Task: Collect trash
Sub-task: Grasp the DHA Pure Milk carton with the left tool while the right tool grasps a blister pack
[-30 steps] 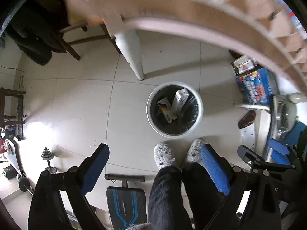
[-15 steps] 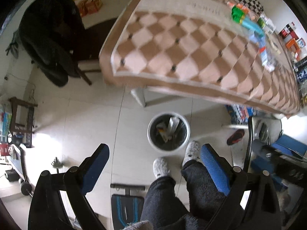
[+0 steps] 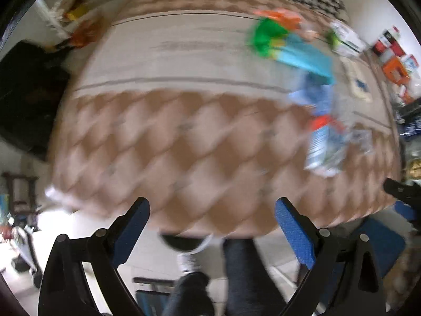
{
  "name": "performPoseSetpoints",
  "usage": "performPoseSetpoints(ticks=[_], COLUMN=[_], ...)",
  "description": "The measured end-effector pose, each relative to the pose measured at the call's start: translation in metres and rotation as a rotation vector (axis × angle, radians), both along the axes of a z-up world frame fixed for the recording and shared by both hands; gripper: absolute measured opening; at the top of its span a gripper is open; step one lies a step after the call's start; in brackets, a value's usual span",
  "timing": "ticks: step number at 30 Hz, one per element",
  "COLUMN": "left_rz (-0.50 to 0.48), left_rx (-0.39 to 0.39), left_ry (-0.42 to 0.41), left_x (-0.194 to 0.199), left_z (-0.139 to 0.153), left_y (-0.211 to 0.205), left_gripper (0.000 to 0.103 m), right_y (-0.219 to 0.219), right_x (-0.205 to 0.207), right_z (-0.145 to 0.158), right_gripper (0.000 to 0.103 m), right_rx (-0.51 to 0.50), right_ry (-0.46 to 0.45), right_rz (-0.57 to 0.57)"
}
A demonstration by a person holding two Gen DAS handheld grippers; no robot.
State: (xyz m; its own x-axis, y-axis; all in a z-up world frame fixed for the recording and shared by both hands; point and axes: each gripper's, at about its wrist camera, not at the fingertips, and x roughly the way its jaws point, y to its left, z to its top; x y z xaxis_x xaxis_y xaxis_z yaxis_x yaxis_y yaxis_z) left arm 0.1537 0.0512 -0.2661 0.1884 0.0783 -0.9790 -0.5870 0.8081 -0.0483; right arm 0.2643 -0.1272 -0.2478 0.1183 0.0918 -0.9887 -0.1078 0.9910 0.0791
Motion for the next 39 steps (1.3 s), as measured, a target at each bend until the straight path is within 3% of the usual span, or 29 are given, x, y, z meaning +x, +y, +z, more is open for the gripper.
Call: performPoseSetpoints(ticks=[3,7,11,13,14,20,24,30,33,36,39], left_rz=[-0.122,-0.22,-0.254,-0.25,-0.242,-0.091,-0.071,-0.088,-0.088,-0.082,-0.074], left_rx=[-0.071,-0.083,-0.092,-0.076,-0.069,-0.052,-0.041,-0.004,-0.006,-0.015,-0.02], left_ry=[0.026,0.102,0.182,0.177,0.172,0.17,0.171,0.173,0.173,0.171,0.172], left_x=[0.075,0.139,0.169,0.169,0.166,0.134,0.133,0.144,0.145,0.136,0.134], left_z=[-0.022,-0.059,-0.089,-0.089,-0.087,-0.086,-0.088,-0.087,-0.088,-0.085,-0.082], left_y=[-0.033,-0.059,-0.067,-0.066,-0.063,-0.026,-0.017,-0.021,-0.022,-0.027,-0.025], left_gripper=[0.097,0.096,0.068,0.058,0.047,0.047,0.047,0.047,0.047,0.047,0.047], right_y=[-0.021,-0.03,-0.016,-0.009,-0.006,0.021,0.034,0.052,0.053,0.049,0.057], right_x=[0.05,0.09,0.111,0.116,0.118,0.133,0.138,0.134,0.131,0.127,0.127], right_z=[-0.016,-0.038,-0.05,-0.055,-0.057,-0.077,-0.086,-0.081,-0.078,-0.074,-0.077], right_gripper=[0.1,0.1,0.1,0.1,0.1,0.1,0.1,0.081,0.084,0.099,0.099], right_rx=[-0.014,-0.018,-0.023,-0.02,-0.02,-0.028,-0.066,-0.098,-0.073,-0.053,-0.054], right_ry=[0.022,0.069,0.082,0.087,0.092,0.113,0.114,0.088,0.107,0.105,0.108], right_rz=[-0.022,0.016,0.102,0.136,0.151,0.209,0.229,0.253,0.246,0.255,0.258])
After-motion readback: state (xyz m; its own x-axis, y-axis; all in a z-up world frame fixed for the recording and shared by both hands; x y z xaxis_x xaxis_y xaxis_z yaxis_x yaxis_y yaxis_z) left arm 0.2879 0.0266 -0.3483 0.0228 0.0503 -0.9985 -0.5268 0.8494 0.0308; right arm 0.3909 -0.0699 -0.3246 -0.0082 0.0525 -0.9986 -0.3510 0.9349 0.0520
